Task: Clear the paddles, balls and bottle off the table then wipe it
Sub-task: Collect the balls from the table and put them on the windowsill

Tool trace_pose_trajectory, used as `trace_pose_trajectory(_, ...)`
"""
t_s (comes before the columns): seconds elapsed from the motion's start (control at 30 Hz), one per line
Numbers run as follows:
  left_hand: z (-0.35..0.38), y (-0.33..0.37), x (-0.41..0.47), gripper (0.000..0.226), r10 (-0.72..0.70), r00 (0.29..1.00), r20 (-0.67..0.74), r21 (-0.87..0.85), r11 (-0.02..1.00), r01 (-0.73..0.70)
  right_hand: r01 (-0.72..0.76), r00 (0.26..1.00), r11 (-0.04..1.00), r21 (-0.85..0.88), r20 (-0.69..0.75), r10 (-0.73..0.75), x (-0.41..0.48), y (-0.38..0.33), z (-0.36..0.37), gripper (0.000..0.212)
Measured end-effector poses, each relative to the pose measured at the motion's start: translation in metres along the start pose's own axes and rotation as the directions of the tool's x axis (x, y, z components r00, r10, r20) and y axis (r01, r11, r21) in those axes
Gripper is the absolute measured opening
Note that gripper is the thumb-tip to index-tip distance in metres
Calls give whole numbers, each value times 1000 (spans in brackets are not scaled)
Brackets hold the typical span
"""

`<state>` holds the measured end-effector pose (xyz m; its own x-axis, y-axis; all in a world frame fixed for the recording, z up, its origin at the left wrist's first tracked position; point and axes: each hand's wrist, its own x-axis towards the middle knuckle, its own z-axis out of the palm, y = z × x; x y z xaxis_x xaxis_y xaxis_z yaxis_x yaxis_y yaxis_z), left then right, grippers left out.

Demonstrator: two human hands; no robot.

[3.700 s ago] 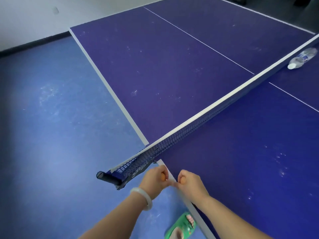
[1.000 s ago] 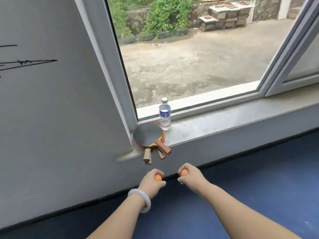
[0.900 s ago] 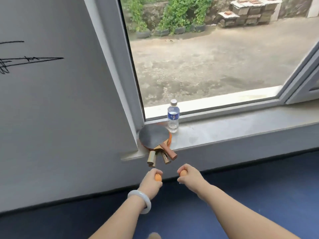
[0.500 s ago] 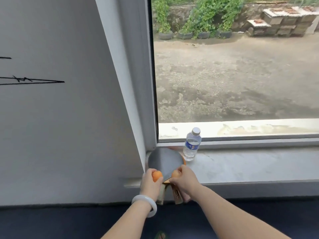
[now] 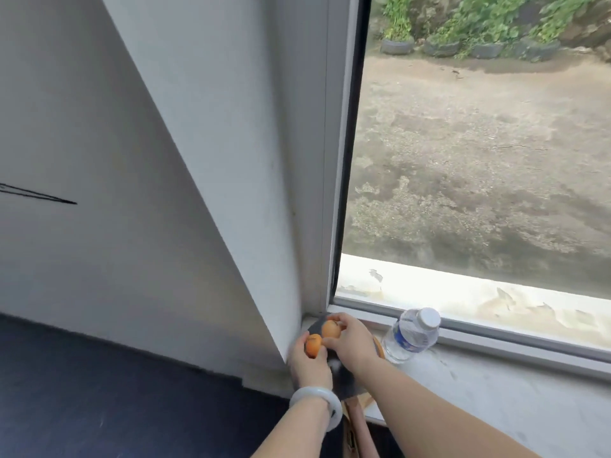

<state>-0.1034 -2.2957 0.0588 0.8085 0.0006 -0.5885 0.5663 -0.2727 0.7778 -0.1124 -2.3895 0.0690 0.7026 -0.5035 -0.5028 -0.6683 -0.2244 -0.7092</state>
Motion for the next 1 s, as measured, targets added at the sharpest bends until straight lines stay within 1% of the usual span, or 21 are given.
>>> trace_pose_trajectory(0.07,7,4,6,41,-10,998,-56,-34,999,9,-10,1000,1000,29,18,10,12,1,2,48)
trace_pose_trajectory(0.13,12,10,10,42,-42,996,-83,-86,996,35,-22,999,998,55,44,19,19,2,4,54)
trace_pose_trajectory(0.27,16,15,9,50,-78,996,-44,-204,977,67,-27,996,994,102,87,18,28,6,10,72)
trace_pose_trajectory(0.37,15,13,10,52,-61,998,-32,-251,967,51,-8,996,993,118,92,-3,30,10,9,76)
trace_pose_trajectory(0.47,15,8,9,52,-45,999,-18,-241,970,39,5,995,991,132,97,-18,29,13,9,73)
trace_pose_trajectory(0.6,12,2,9,55,-17,1000,6,-241,970,18,-18,995,987,159,99,2,27,16,11,71)
trace_pose_trajectory(0.8,6,-2,8,53,17,999,27,-204,979,-11,-42,995,989,145,97,28,23,21,12,72)
trace_pose_trajectory(1.0,0,-6,3,58,13,998,63,-187,982,-1,-47,995,990,131,93,35,17,24,10,71)
